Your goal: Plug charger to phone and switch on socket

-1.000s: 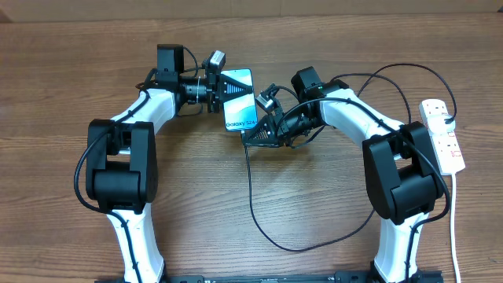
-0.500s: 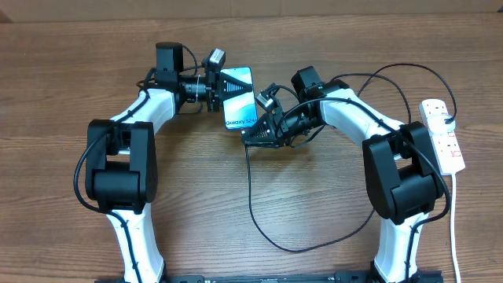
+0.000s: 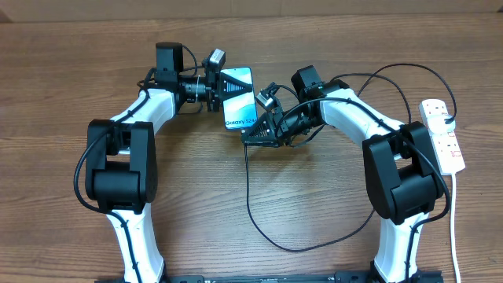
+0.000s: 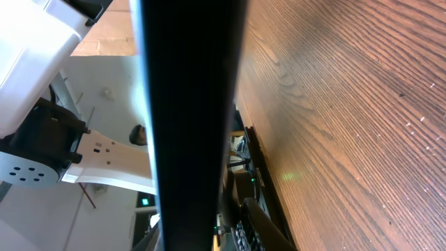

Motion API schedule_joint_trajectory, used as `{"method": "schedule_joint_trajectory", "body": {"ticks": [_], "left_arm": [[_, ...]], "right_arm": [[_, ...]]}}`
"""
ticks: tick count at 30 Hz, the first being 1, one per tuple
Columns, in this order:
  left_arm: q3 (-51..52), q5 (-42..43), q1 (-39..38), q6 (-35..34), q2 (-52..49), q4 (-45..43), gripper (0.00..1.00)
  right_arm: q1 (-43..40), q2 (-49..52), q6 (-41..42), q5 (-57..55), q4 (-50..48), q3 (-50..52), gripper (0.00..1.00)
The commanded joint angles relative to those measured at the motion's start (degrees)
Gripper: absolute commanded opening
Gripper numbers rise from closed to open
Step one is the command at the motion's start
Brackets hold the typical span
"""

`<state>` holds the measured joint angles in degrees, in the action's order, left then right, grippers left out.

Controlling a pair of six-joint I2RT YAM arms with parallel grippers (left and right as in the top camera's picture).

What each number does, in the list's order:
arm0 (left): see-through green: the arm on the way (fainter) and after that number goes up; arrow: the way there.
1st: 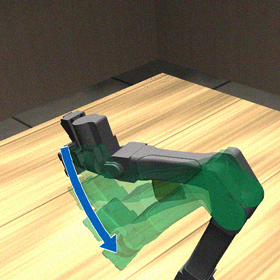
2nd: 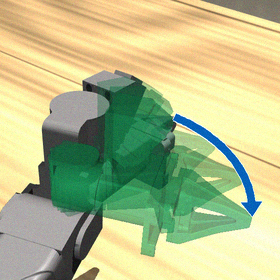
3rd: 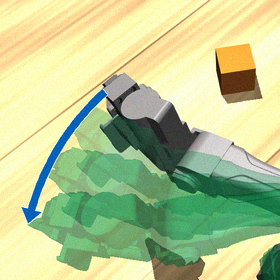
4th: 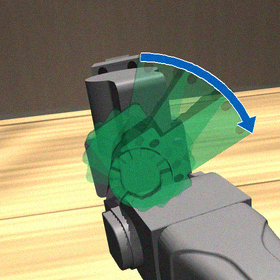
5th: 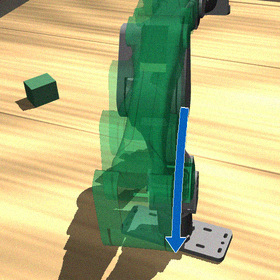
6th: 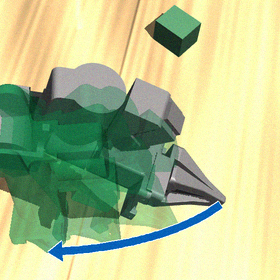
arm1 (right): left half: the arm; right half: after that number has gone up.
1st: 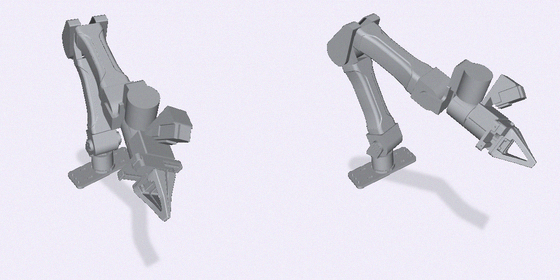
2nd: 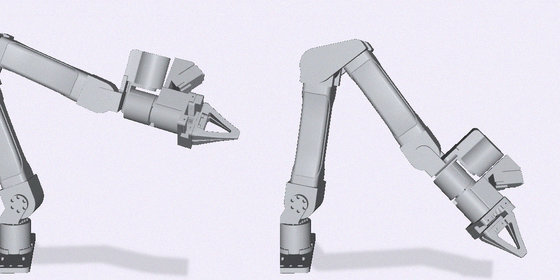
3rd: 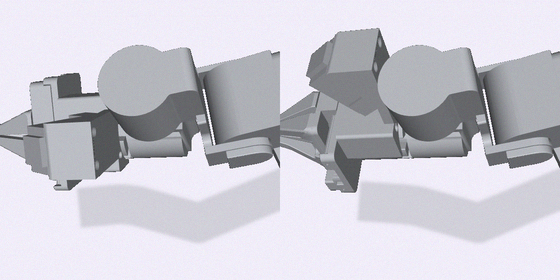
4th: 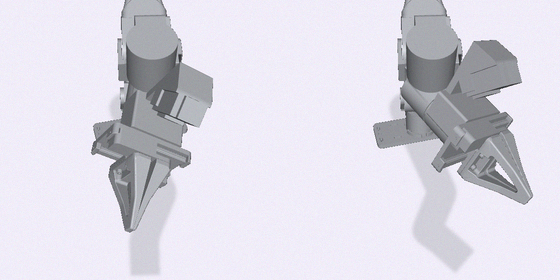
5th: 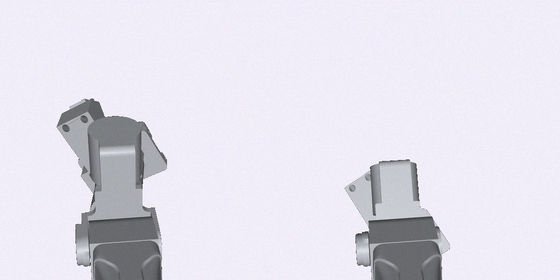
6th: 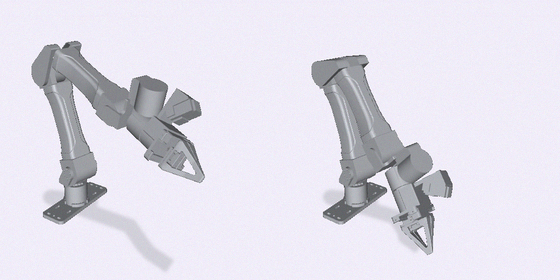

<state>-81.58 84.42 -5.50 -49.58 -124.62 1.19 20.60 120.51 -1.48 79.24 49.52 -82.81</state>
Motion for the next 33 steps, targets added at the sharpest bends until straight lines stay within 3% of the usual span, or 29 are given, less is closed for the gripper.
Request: {"method": "schedule_joint_trajectory", "body": {"ticks": [1,11,23,33], "left_arm": [[-0.87,2.27,0.02,-0.79,2.16,-0.39,0.04],[-0.87,-1.11,3.04,-0.83,2.16,-0.39,0.04],[-0.87,-2.82,7.63,-0.92,2.16,0.66,0.04],[-0.87,-4.37,3.96,-8.66,2.16,1.73,0.04]], "right_arm": [[0.22,0.37,-0.22,0.55,-0.2,-0.28,0.21],[0.22,0.37,-0.44,0.33,-0.22,-0.28,0.04],[0.22,0.37,-0.42,0.15,-1.53,-0.28,0.04],[0.22,0.37,-0.24,0.7,-3.37,-0.28,0.04]]}}
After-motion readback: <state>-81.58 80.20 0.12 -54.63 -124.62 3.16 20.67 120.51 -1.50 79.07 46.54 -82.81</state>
